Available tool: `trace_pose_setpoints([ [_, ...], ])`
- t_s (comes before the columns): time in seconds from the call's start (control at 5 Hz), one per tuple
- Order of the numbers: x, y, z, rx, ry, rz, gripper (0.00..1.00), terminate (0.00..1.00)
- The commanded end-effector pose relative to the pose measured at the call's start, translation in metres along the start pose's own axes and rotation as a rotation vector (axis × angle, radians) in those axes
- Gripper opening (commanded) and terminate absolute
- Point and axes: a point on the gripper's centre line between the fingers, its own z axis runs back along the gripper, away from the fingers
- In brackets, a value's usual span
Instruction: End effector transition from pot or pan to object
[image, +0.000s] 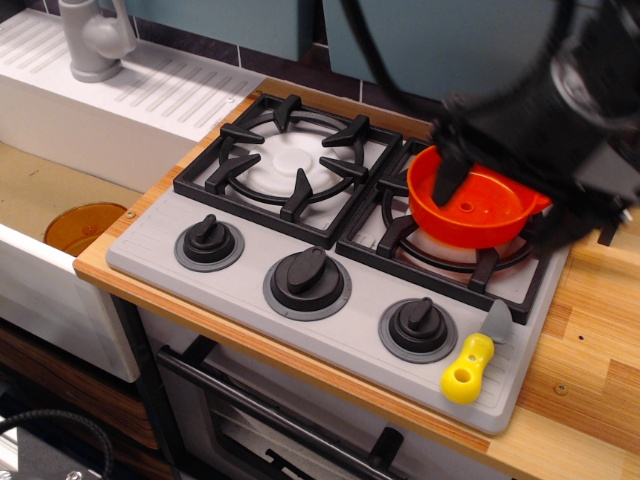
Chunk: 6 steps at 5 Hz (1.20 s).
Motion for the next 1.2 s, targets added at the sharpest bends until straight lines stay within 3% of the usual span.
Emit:
trace_pose_setpoints([
  [0.0, -0.017, -0.025, 0.001, -0.031, -0.101, 0.027, 1.0, 0.0],
  [0.4, -0.029, -0.03, -0.032, -0.046, -0.166, 0.022, 1.0, 0.0],
  [1.0, -0.04, -0.019, -0.078, -0.09, -0.174, 0.038, 1.0, 0.0],
])
